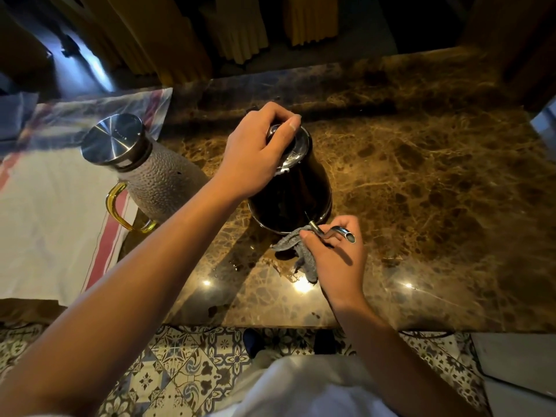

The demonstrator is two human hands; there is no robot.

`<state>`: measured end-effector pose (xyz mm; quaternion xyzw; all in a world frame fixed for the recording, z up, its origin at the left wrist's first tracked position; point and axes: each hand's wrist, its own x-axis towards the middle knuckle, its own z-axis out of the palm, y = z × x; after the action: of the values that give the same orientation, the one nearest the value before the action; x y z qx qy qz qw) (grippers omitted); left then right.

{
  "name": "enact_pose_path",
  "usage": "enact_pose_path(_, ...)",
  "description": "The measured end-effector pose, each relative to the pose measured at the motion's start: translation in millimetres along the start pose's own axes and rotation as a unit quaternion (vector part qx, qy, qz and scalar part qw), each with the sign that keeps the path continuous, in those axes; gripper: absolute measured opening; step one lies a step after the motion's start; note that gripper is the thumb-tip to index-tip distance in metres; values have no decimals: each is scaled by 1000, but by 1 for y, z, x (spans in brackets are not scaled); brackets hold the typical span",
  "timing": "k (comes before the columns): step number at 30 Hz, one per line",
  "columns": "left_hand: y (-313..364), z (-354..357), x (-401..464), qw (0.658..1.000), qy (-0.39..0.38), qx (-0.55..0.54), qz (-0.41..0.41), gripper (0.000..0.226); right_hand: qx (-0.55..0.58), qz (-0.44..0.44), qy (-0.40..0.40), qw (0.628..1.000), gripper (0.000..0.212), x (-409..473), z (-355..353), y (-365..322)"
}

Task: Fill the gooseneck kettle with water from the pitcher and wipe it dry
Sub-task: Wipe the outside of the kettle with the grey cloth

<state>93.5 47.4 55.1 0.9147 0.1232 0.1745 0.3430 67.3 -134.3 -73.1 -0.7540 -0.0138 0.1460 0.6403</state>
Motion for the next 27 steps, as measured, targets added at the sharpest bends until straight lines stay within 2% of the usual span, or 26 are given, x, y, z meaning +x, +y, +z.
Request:
enact_pose_path(5,-2,-2,4,1000,-15,-22,-9,25,11,-36,33,999,41,13,-16,-2)
enact_pose_path(10,-3,-3,7,996,-35,-81,-19,25,78,3,81,994,26,57,-51,-22)
enact_pose_path(14,-2,-3,9,994,-42,-98,-23,22,100,-40,36,994,15,58,-35,-40)
enact_pose_path(17,-2,-2,9,994,-41,-98,-18,21,68,-69,31,995,16,40,-18,-35)
enact_pose_path(19,-3,-2,8,994,-40,-100,-14,19,43,-59,22,997,16,29,-15,-21)
enact_pose_path(24,-4,-5,12,992,-41,-122,8,15,11,-10,-66,998,13,8,-11,7)
enact_pose_path(27,-4,-6,15,991,-43,-124,25,16,-46,-52,-65,996,16,9,-8,5)
